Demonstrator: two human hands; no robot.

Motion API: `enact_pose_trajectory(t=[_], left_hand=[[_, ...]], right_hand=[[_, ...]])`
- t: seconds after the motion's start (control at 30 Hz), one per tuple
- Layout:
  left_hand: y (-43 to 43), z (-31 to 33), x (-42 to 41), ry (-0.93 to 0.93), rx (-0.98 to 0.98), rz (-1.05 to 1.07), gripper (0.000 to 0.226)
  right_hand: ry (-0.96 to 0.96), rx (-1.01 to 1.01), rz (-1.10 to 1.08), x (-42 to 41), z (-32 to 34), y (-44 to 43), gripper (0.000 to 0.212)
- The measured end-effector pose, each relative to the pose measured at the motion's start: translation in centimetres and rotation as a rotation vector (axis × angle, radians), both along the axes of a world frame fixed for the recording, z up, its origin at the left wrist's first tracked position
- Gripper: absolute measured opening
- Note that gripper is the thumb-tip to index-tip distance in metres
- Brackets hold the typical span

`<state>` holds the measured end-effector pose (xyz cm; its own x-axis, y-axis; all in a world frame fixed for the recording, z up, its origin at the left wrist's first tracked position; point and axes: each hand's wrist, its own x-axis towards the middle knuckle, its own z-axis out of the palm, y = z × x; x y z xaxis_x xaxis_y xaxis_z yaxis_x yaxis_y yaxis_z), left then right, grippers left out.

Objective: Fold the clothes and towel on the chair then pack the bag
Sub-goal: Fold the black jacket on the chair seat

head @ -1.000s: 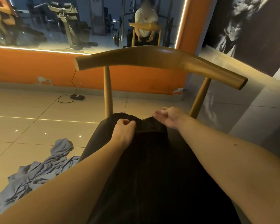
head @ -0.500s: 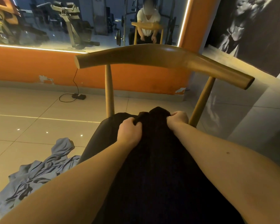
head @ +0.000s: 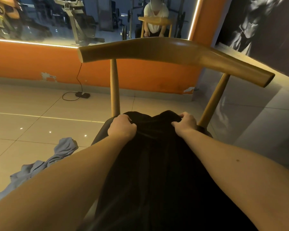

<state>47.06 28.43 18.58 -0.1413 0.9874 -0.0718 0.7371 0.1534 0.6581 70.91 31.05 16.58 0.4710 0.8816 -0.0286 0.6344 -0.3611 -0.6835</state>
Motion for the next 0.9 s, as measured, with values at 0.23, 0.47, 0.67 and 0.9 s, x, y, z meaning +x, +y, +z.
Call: enact_pose_trajectory(t=[0.23,0.47,0.67,0.9], left_hand=[[-0.5,-1.0,-0.6,0.220,0.376,-0.356,0.041],[0.0,-2.7,-0.2,0.495,-0.045,-0.623,0.066],[-0.2,-3.4,-0.4,0.523,-0.033,-0.597,0.067],[-4.4,-1.9,-2.9,0.489,0.024,-0.512,0.066]], right_hand=[[-0.213,0.041,0.025,-0.9,-0.4,-0.1,0.062],[-0.542,-0.167,0.515,-2.2,-2.8,-2.9,0.067],[-0.571,-0.320,0.462,-1.6,-2.6,-2.5,0.066],[-0.391,-0.037,0.353,-1.8,0.3,-7.6,0.053]])
